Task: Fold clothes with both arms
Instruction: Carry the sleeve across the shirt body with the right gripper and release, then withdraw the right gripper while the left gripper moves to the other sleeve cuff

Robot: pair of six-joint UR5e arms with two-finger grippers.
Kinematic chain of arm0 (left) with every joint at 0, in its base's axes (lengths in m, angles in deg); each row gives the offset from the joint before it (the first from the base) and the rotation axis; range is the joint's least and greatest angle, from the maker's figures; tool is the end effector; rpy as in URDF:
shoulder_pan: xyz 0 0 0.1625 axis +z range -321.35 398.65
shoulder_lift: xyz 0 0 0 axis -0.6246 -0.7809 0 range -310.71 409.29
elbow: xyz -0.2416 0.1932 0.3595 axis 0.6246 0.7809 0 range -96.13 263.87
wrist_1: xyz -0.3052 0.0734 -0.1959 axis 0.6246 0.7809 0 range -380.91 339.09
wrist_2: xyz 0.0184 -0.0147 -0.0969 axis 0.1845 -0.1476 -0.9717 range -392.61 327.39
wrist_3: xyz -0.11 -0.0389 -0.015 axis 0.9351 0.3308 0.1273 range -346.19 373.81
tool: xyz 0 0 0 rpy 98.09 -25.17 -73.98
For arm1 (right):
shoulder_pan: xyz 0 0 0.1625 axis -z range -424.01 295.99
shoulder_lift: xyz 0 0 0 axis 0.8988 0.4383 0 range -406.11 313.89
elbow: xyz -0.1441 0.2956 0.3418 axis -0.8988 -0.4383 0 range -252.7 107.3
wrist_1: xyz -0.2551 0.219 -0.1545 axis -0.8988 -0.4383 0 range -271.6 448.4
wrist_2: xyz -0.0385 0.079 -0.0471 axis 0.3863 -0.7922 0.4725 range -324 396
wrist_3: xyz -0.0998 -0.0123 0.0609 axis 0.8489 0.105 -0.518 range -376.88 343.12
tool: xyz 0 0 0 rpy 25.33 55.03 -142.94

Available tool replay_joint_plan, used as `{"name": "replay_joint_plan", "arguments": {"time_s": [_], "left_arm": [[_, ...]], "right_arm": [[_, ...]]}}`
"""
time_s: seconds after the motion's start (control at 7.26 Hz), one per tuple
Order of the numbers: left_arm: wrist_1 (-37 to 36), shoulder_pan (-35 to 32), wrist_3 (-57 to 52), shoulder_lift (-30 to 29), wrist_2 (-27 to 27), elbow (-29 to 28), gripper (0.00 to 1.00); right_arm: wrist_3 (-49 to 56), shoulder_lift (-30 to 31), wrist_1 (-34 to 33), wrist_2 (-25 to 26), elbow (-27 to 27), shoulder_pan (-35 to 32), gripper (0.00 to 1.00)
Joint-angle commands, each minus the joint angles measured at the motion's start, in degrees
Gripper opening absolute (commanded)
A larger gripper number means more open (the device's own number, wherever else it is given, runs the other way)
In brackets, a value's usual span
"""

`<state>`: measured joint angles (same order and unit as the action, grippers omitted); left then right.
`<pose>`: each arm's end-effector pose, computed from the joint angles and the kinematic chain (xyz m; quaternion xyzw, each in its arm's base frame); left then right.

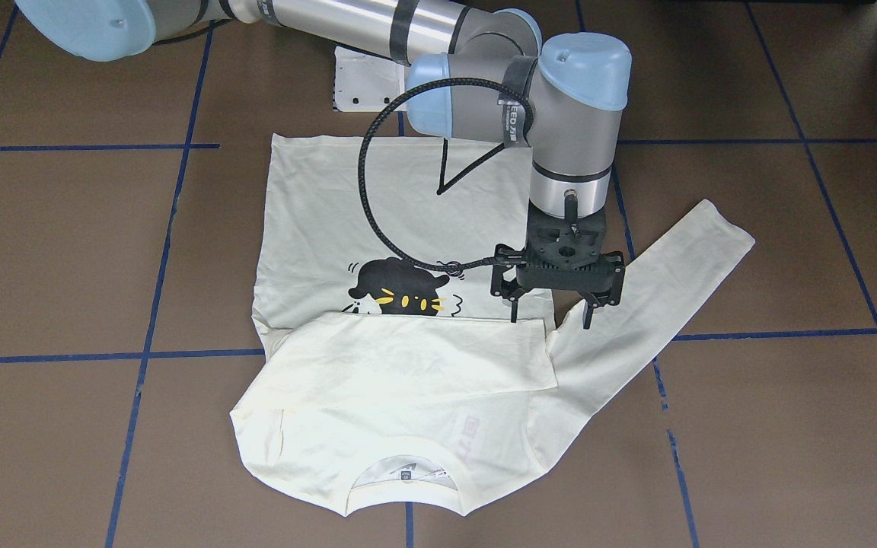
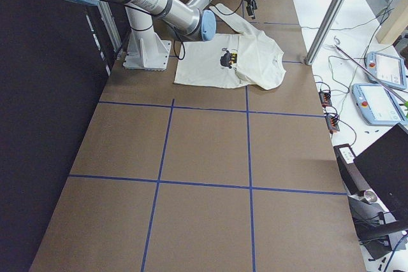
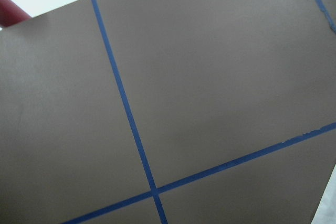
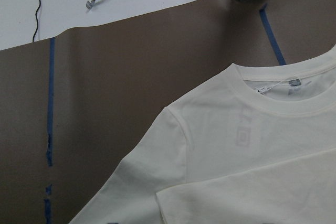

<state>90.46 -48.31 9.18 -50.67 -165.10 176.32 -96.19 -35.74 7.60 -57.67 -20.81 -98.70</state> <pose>-0.0247 -0.5523 0.5721 0.2757 0.3429 0.1647 0.8828 -0.6511 -0.6037 0.0161 0.1385 -0.4062 0.1745 0.8862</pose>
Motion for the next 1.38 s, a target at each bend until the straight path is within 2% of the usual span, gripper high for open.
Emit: {"name": "replay_joint_plan", "arguments": {"time_s": [0.0, 0.14, 0.28, 0.41, 0.55, 0.83, 0.96, 1.1, 1.24], "left_arm": [[19.97, 0.83, 1.98, -1.28, -0.30, -6.81, 1.00], [22.19, 1.27, 6.78, -1.20, -0.57, -6.84, 1.00], [25.44, 4.49, 7.70, -0.76, -1.35, -6.40, 1.00], [25.64, 10.44, 10.67, -0.59, -0.84, -6.31, 1.00], [25.99, 12.76, 13.48, 2.64, -0.57, -5.96, 1.00], [27.66, 18.55, 14.74, 11.33, 6.51, 0.16, 1.00], [28.97, 23.03, 14.56, 13.72, 8.98, 0.98, 1.00], [33.16, 28.03, 15.78, 16.96, 12.23, 1.42, 1.00], [38.16, 32.17, 18.58, 20.13, 13.22, 1.51, 1.00]], "right_arm": [[8.94, 5.32, -9.26, -11.57, 9.75, -7.63, 1.00], [14.83, 11.37, -10.25, -16.84, 15.72, -12.10, 1.00], [22.98, 16.47, -10.26, -21.86, 18.74, -17.02, 1.00], [34.46, 22.88, -10.26, -25.65, 22.34, -21.77, 1.00], [43.62, 30.34, -10.26, -29.34, 27.34, -26.17, 1.00], [60.42, 42.49, -10.17, -33.41, 32.38, -34.17, 1.00], [63.46, 48.46, -9.30, -35.77, 35.01, -36.56, 1.00], [63.58, 51.65, -9.21, -37.10, 37.03, -38.50, 1.00], [63.40, 54.81, -9.21, -37.03, 39.75, -38.52, 1.00]]}}
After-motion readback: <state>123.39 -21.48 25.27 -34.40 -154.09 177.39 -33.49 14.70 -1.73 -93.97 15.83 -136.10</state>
